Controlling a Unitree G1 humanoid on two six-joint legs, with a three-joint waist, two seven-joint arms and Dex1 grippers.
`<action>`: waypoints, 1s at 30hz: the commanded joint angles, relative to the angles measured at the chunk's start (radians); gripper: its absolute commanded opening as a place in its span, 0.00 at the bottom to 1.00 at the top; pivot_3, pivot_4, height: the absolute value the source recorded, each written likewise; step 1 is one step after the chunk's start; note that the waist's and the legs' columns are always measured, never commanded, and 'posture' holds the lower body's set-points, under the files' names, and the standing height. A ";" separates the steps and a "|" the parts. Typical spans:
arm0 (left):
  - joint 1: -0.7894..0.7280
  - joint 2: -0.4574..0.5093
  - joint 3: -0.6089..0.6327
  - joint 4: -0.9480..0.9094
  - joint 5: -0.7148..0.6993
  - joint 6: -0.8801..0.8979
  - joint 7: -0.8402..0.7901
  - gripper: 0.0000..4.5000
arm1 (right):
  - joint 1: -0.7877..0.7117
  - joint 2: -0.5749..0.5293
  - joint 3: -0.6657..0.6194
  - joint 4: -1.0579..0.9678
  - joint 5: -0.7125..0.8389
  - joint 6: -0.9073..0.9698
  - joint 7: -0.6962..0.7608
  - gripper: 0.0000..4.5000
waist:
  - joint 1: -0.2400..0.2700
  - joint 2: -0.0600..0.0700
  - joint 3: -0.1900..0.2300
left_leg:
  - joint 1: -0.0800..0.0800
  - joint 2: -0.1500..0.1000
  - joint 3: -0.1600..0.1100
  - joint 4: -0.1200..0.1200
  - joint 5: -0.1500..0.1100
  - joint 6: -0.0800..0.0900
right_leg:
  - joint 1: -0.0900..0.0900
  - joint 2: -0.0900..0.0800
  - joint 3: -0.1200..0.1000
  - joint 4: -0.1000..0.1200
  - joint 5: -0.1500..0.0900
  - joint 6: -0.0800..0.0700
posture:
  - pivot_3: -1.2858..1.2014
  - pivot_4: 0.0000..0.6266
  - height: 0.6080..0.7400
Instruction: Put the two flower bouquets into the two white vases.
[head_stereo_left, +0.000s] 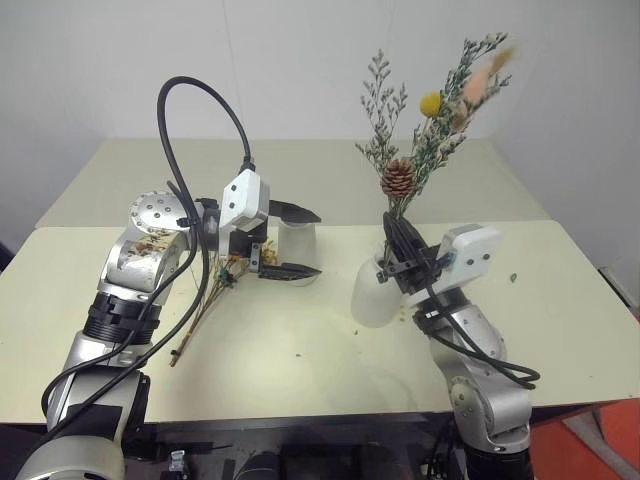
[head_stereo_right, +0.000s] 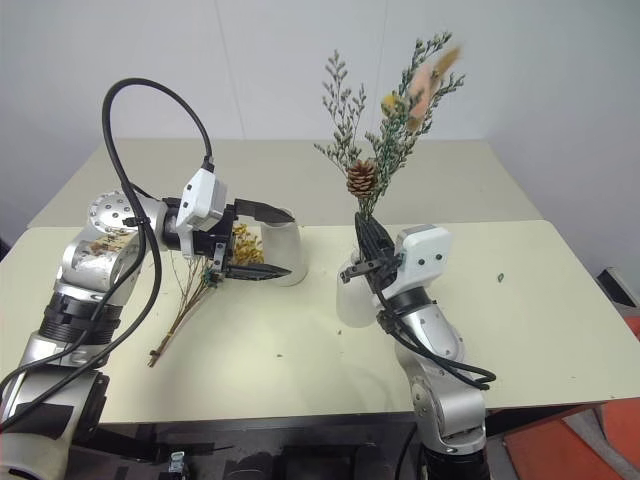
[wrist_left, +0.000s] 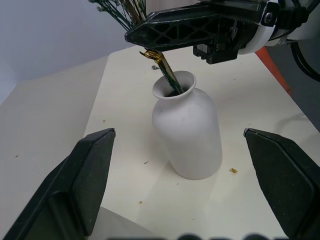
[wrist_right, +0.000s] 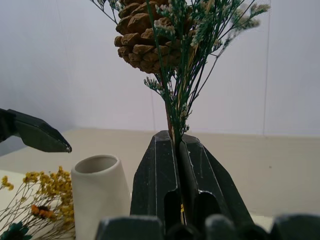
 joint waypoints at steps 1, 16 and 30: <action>-0.024 0.002 0.014 -0.011 0.000 -0.021 0.003 1.00 | 0.009 0.005 0.005 -0.013 -0.026 -0.062 -0.002 0.01 | 0.000 0.000 0.000 | 0.000 0.000 0.000 0.000 0.000 0.000 | 0.000 0.000 0.000 0.000 0.000 0.000 | 0.52 0.24 1.00; -0.034 -0.014 0.005 0.020 0.001 -0.049 -0.009 1.00 | 0.125 -0.070 0.013 -0.138 -0.061 -0.075 0.042 0.71 | 0.002 0.000 0.000 | 0.000 0.000 0.000 0.000 0.000 0.000 | 0.000 0.000 0.000 0.000 0.000 0.000 | 0.52 0.24 1.00; -0.024 -0.010 0.030 0.006 -0.018 -0.021 -0.013 1.00 | 0.317 -0.199 -0.076 -0.245 -0.013 -0.086 0.145 0.71 | 0.006 0.000 0.000 | 0.001 0.000 0.000 0.001 0.000 0.000 | 0.002 0.000 0.000 0.000 -0.003 0.004 | 0.52 0.24 1.00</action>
